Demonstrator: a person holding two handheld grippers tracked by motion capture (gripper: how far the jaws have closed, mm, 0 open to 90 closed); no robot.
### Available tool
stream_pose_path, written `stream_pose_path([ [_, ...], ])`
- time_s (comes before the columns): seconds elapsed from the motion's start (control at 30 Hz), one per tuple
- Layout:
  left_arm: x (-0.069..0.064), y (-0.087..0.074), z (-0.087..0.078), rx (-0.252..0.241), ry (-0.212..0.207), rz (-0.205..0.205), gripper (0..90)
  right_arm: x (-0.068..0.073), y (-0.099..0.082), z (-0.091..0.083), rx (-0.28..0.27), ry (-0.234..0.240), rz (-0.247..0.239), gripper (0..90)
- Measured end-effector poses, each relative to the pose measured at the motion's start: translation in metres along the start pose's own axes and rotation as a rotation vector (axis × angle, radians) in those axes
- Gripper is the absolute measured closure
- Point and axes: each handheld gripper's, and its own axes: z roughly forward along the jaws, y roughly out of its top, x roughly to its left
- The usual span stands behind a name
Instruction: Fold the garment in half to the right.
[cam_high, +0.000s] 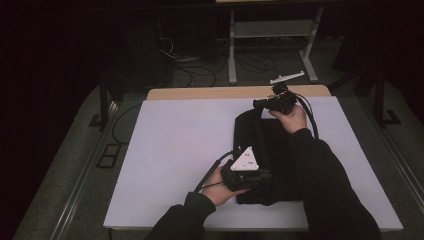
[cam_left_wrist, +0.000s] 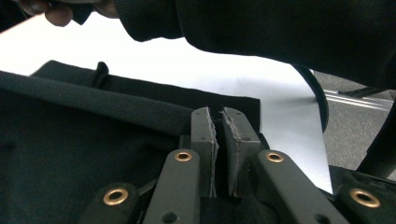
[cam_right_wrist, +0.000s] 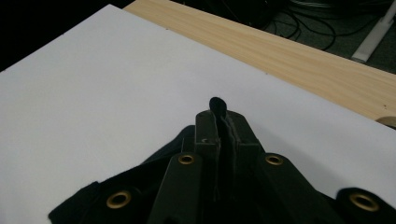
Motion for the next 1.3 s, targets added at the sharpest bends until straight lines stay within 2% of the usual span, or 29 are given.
stream_pose_path([
  [0.3, -0.002, 0.000, 0.019, 0.017, -0.021, -0.023, 81.7, -0.022, -0.023, -0.003, -0.010, 0.002, 0.055, 82.8],
  [0.4, -0.004, 0.002, 0.028, 0.040, -0.025, -0.015, 81.7, -0.029, -0.031, -0.005, -0.016, 0.002, 0.075, 82.8],
  [0.57, -0.006, 0.007, 0.037, 0.048, -0.037, -0.011, 81.7, -0.041, -0.042, -0.009, -0.017, -0.003, 0.104, 82.8],
  [0.77, -0.009, 0.010, 0.047, 0.071, -0.044, -0.001, 81.7, -0.050, -0.051, -0.012, -0.007, -0.015, 0.118, 82.7],
  [1.3, -0.008, 0.017, 0.061, 0.080, -0.054, -0.005, 82.2, -0.063, -0.061, -0.012, 0.019, -0.029, 0.147, 81.2],
])
